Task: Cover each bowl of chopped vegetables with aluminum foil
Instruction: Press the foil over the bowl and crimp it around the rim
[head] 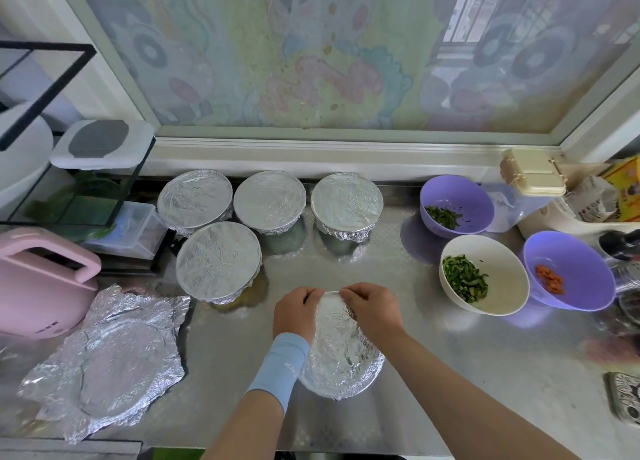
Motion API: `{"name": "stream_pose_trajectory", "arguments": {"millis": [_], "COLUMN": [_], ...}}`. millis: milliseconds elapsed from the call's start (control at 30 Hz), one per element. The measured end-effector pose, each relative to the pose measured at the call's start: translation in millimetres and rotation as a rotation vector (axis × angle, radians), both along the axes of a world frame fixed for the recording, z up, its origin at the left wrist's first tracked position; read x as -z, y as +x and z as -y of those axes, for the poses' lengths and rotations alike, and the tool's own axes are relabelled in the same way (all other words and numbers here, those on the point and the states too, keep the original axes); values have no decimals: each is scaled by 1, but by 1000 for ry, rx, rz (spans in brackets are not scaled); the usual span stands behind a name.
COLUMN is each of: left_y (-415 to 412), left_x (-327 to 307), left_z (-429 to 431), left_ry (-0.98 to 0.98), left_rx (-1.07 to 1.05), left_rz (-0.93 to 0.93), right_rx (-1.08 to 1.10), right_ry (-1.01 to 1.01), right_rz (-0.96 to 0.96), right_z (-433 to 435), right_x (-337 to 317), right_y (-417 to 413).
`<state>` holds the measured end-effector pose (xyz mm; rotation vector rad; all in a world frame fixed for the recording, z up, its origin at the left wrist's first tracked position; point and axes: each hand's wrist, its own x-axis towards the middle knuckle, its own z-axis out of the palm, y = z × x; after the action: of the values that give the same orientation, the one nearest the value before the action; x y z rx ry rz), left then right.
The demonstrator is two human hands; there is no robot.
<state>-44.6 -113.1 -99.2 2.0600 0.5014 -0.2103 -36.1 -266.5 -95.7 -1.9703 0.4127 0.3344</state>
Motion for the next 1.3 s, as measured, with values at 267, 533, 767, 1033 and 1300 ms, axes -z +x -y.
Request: {"name": "stream_pose_trajectory", "arguments": {"millis": [267,533,767,1033,1300], "left_y": [5,11,2,-18,-4], "left_x": [-6,-8,-8,-9,-18], "left_z": [-2,-1,4,11,17], "left_ry": [99,-119,-116,-95,-119], "left_rx": [106,164,77,-73,127], "left_rz": [-73,-46,-37,-42,-23], "right_rx": [32,-22,42,-44,-59], "right_ry": [95,112,229,-7,21], "right_rz": [-2,-23,-25,-14,-3], "right_z": [0,5,9,8,14], "right_x": [-2,-1,-4,-7,-3], "right_y": [-1,2,-3,0,-6]}}
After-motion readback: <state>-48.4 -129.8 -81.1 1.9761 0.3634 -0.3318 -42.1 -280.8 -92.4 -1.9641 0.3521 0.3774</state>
